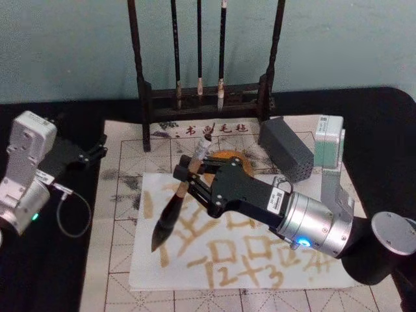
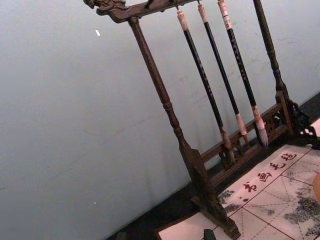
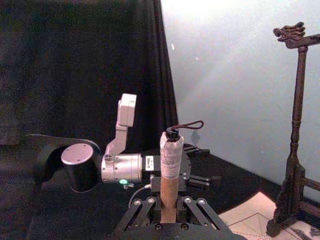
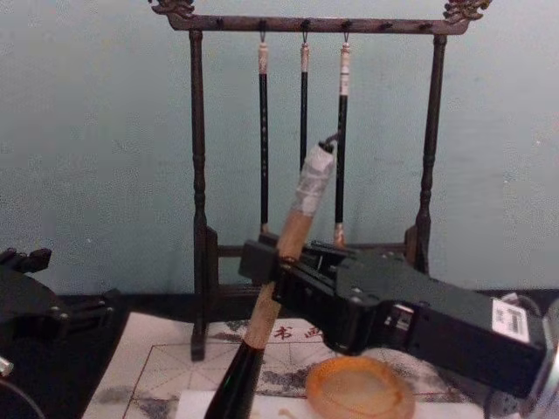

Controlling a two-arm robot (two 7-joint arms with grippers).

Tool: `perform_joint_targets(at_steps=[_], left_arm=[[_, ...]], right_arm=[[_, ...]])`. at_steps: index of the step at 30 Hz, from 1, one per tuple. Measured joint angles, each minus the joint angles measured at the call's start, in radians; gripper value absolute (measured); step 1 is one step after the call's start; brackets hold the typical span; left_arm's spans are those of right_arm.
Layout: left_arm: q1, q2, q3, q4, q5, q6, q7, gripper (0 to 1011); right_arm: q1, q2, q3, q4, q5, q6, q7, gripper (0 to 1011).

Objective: Pick up the brush from the inkstone, write on the paper, then place the brush back to its original position.

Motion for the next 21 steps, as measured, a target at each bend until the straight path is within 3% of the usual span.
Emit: perform_joint_targets(at_steps=[21], left_arm=[[0.000,0.000,0.000,0.000,0.000,0.000,0.000,1001]], right_arm=[[-0.010,-0.015,0.014,0.013,-0.047,-0.037,-0.003,179]])
